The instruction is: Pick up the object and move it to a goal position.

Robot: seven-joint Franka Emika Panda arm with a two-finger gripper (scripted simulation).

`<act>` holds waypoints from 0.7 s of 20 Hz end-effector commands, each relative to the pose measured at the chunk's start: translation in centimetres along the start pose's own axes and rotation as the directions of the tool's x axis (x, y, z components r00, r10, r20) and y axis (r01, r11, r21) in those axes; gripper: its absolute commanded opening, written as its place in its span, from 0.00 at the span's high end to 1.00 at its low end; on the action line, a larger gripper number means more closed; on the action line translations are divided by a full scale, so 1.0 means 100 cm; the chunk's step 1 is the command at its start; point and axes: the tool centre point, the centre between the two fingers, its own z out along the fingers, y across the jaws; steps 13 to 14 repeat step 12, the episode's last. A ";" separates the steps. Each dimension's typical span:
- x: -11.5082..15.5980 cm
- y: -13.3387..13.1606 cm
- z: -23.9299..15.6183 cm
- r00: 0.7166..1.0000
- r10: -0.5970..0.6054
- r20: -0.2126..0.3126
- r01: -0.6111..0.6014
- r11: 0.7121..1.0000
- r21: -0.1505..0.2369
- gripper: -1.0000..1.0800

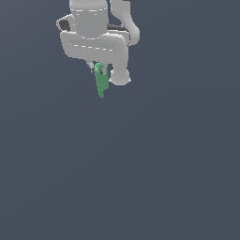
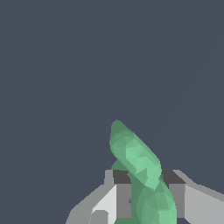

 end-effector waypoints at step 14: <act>0.000 0.016 -0.044 1.000 -0.001 0.001 0.001 1.000 -0.001 1.00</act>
